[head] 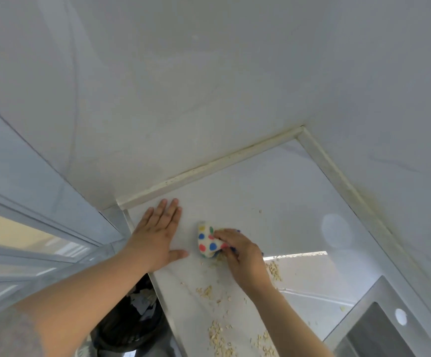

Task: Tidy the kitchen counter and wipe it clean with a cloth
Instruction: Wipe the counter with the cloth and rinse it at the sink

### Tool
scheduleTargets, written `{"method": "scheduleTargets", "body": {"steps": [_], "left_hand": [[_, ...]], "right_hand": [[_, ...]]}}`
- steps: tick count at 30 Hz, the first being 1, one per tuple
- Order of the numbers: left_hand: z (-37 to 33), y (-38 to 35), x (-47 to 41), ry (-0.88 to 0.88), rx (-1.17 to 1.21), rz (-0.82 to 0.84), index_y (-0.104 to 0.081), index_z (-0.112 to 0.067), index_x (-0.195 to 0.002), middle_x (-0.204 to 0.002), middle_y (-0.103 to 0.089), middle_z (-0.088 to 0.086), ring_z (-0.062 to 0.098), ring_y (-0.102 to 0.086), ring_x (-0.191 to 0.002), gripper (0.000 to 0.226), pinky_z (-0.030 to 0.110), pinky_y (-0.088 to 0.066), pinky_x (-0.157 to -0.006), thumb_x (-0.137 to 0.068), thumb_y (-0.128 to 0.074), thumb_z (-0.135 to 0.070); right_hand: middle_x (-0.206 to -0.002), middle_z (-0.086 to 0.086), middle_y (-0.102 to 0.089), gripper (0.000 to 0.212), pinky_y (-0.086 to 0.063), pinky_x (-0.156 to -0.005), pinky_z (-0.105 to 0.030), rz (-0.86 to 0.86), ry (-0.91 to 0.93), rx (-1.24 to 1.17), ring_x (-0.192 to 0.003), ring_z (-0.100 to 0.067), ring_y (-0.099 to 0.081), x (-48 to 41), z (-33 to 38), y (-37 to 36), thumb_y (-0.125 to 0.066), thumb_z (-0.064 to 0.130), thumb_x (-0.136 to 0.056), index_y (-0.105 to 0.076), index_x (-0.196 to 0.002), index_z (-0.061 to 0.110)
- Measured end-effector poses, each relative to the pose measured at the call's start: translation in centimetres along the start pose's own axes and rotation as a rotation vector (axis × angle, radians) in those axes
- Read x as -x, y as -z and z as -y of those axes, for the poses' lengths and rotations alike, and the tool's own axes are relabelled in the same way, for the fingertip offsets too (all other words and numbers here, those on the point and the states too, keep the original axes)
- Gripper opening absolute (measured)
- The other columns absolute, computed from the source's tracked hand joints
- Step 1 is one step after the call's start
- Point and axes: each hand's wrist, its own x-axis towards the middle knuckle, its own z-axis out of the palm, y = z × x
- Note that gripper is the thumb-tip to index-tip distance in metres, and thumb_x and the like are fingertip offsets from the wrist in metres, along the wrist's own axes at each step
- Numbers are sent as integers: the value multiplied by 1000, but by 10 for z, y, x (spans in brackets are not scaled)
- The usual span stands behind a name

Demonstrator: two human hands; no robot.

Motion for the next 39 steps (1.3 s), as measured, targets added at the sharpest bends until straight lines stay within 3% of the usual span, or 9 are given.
{"method": "scheduleTargets", "body": {"steps": [7, 11, 13, 19, 28, 32, 35, 37, 39], "left_hand": [[-2, 3, 0, 8, -3, 23, 29, -13, -145, -149, 41, 4, 23, 32, -140, 100, 40, 10, -119, -88, -31, -71], [-3, 4, -2, 13, -7, 43, 30, -14, -144, -148, 43, 3, 23, 33, -140, 100, 40, 11, -119, -89, -31, -70], [-3, 4, -2, 17, -16, 52, 32, -14, -143, -147, 43, 3, 22, 33, -140, 100, 40, 11, -119, -89, -31, -70], [-2, 1, -3, 15, -34, 59, 38, -16, -135, -146, 45, 3, 22, 34, -139, 98, 40, 11, -119, -89, -28, -71], [-6, 6, -1, 27, 6, 59, 30, -13, -144, -149, 40, 5, 25, 30, -142, 101, 40, 10, -119, -89, -36, -68], [-14, 11, -1, 23, 56, 28, 21, -10, -148, -152, 36, 7, 27, 28, -142, 98, 42, 9, -119, -92, -39, -62], [-24, 15, -2, -46, 63, 0, 22, -11, -149, -151, 38, 6, 26, 31, -141, 89, 43, 11, -119, -95, -33, -58], [-33, 19, -7, -93, 76, 6, 21, -13, -149, -152, 37, 5, 25, 31, -141, 85, 43, 10, -119, -97, -31, -55], [-43, 23, -14, -124, 79, 12, 19, -14, -150, -153, 35, 4, 25, 30, -141, 83, 44, 10, -119, -98, -30, -54]], "right_hand": [[-98, 30, -64, 33, -52, -81, -18, -79, -96, -40, -91, 6, -62, 32, 6, 25, -56, 5, -91, -70, -111, 27], [-76, 16, -65, 31, -43, -51, -15, -265, -154, -53, -46, 1, -51, -15, 0, 66, -51, 10, -95, -66, -114, 29], [-79, 6, -66, 29, -51, -51, -23, -329, -143, -9, -47, -2, -53, -46, -8, 82, -48, 12, -96, -66, -117, 22], [-102, 4, -67, 29, -55, -81, -44, -354, -205, -47, -91, -19, -63, -92, -43, 73, -48, 10, -95, -68, -114, 16], [-115, 15, -65, 29, -51, -94, -32, -179, -180, -51, -107, -4, -60, 9, -26, 19, -52, 15, -95, -66, -117, 29], [-107, 15, -69, 31, -56, -83, -31, -122, -213, -74, -96, 0, -63, 43, -18, 22, -51, 13, -94, -67, -115, 30], [-92, 13, -70, 32, -55, -67, -24, -250, -242, -70, -71, 4, -62, 43, -16, 40, -52, 12, -94, -65, -114, 33], [-72, 10, -66, 31, -51, -52, -29, -358, -259, -61, -48, -3, -55, 34, -19, 54, -51, 14, -95, -62, -114, 36], [-70, 5, -65, 29, -54, -52, -34, -461, -324, -62, -47, -9, -56, 20, -28, 68, -48, 17, -96, -63, -115, 33]]}}
